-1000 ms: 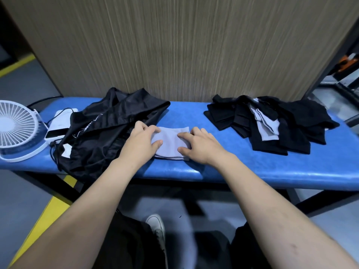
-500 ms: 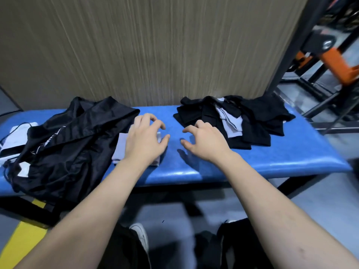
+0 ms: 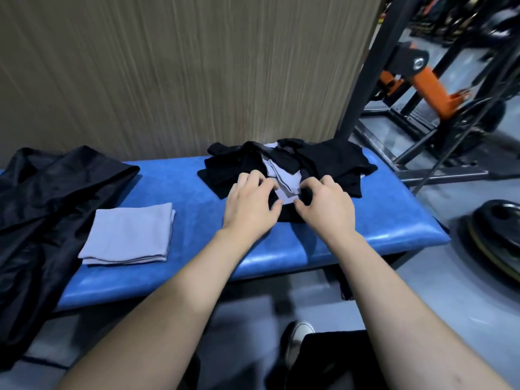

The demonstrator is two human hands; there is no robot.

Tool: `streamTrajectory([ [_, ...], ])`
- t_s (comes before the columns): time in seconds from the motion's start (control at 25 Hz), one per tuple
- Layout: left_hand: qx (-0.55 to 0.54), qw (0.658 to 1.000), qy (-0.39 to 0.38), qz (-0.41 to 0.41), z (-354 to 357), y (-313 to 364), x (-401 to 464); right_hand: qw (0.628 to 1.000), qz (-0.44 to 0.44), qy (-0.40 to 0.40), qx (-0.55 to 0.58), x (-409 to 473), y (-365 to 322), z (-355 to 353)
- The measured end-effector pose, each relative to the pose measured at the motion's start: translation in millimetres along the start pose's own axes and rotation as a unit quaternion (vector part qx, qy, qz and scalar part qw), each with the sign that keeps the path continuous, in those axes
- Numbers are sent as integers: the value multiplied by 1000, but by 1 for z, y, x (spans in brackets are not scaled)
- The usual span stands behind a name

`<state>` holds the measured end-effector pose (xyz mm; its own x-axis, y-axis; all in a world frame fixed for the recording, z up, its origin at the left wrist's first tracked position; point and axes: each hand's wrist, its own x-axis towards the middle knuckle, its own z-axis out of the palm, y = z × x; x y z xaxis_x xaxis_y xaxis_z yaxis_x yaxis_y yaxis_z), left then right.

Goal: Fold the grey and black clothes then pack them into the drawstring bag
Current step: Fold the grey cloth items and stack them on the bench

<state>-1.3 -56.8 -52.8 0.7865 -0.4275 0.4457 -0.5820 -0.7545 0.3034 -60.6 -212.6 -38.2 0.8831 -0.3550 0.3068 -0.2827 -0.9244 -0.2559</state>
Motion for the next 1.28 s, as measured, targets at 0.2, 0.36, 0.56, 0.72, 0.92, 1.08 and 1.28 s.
streamTrajectory([
  [0.2,-23,999,-19,-22,18,8,9,999,-10,38,18,7,-8,15],
  [0.36,-25,999,-34,-26,17,13,6,992,-43,115,16,8,-20,20],
  [0.56,-269,940,-87,-191,-1,4,13,980,-112,157,45,2,-34,2],
  [0.72,-546,786,-112,-268,-24,10,6,973,-176,67,135,-14,-42,-4],
  [0.92,-512,798,-97,-304,-30,3,1,980,-102,-65,160,-18,-33,5],
  [1.08,-457,821,-80,-332,-31,-5,-2,991,-26,-98,83,-15,-22,9],
  [1.28,-402,841,-55,-359,-43,-33,-7,990,80,-117,-23,-4,-6,12],
])
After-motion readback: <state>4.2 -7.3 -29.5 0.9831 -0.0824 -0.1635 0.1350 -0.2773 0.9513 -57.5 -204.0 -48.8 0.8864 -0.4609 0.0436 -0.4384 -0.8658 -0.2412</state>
